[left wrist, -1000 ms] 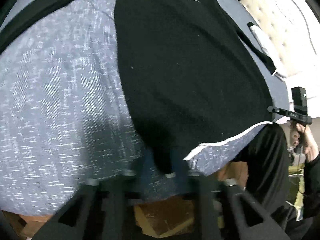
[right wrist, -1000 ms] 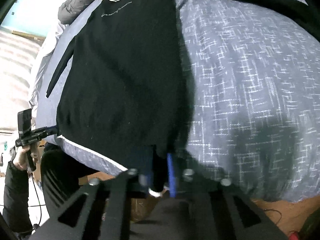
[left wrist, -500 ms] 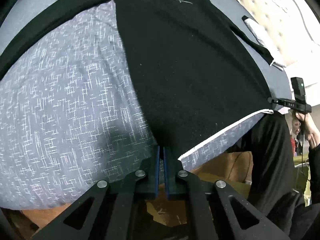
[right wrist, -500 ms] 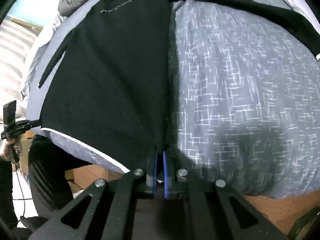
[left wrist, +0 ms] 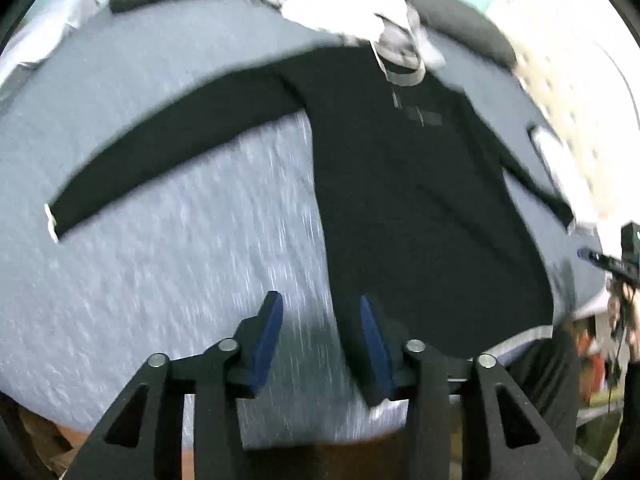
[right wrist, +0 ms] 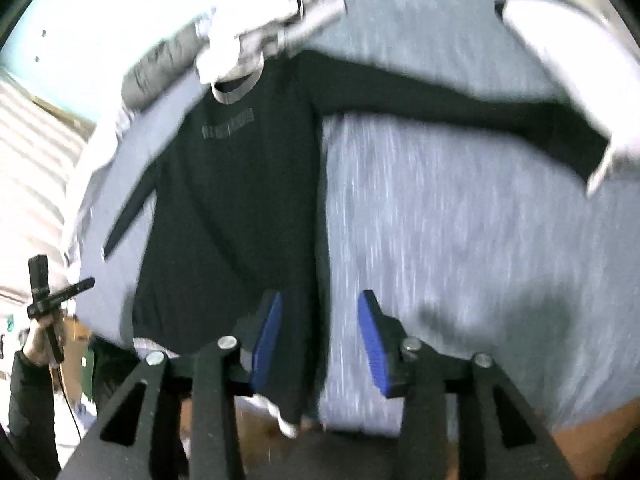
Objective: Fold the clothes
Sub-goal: 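Open both grippers and lift them off the hem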
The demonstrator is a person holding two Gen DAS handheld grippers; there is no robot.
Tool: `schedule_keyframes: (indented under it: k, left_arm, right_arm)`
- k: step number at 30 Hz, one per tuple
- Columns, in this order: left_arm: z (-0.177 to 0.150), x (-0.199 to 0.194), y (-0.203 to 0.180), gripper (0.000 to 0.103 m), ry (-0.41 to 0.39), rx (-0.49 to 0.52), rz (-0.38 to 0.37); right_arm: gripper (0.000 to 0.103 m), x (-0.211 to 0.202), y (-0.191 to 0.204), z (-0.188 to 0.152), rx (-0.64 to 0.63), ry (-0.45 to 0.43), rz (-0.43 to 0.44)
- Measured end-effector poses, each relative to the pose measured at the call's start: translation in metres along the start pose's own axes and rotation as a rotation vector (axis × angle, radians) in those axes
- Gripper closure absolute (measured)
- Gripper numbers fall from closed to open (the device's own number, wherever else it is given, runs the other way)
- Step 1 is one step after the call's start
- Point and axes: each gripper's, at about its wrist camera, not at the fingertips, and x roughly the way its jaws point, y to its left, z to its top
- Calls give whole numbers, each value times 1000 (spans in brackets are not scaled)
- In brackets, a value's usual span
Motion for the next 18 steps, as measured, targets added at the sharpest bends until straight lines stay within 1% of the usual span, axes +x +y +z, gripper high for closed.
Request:
schedule_keyframes:
  k: [3, 5, 7, 8, 9, 14, 18]
  left_arm:
    - [28, -3, -1, 58, -71, -20, 16]
    - [47, -4, -1, 58, -118, -34, 26]
    - [66, -6, -1, 53, -165, -47, 36]
    - [76, -7, -2, 49, -188, -54, 42]
    - [84, -5, -2, 47, -208, -61, 45]
    - [112, 33, -7, 47, -278, -94, 55]
    - [123, 69, -8, 47, -319, -105, 75]
  right_arm:
    - [62, -1, 5, 38, -30, -74, -12]
    - [62, 9, 11, 64, -41, -109, -4]
    - [60, 21, 11, 87, -47, -124, -9]
    - [56, 24, 6, 97, -49, -127, -16]
    - [53, 31, 4, 107, -47, -127, -20]
    - [53, 71, -1, 159, -37, -125, -33]
    - [53, 106, -4, 198, -61, -122, -52]
